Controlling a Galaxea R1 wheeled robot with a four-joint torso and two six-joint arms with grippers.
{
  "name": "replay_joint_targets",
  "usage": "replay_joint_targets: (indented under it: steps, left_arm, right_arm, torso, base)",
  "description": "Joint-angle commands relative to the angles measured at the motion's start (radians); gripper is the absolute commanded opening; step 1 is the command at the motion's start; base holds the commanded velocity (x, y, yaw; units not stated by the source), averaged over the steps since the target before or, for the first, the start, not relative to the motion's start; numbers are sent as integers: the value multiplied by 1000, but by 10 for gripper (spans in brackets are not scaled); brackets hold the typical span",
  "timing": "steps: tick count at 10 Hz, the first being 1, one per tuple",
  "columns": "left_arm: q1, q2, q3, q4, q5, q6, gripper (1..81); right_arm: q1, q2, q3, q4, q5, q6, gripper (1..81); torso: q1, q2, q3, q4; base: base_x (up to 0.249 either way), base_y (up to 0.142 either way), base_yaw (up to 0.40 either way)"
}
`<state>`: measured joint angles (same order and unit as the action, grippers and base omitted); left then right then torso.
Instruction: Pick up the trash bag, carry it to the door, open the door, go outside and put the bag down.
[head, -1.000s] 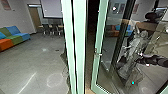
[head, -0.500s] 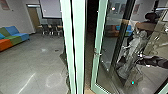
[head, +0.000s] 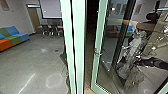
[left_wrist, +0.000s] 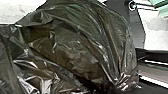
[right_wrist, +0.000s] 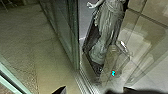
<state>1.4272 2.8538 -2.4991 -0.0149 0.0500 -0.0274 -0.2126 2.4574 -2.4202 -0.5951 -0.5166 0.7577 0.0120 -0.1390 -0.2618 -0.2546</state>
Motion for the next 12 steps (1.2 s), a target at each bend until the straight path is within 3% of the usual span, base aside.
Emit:
replay_joint_targets:
  steps: [1,5,6,10,12]
  left_arm:
    - [-40,-7,5,-22,65,0,10]
    - [-34,-10,5,-27,65,0,10]
    - [-34,-11,3,-27,64,0,10]
    - [-30,-13,3,-27,65,0,10]
    - [-27,-13,5,-27,65,0,10]
  right_arm:
    - [241,-18,-112,-229,124,-81,811]
    - [232,1,-115,-224,125,-80,811]
    - [227,-2,-121,-221,125,-80,811]
    - [199,-32,-134,-187,130,-78,811]
    - [209,-41,-134,-186,128,-78,811]
  torso:
    - [0,0,49,0]
    - [0,0,144,0]
    - [0,0,111,0]
    - [-2,-1,125,0]
    - [-2,-1,84,0]
  base:
    - [0,0,0]
    - [0,0,0]
    - [0,0,0]
    - [0,0,0]
    - [0,0,0]
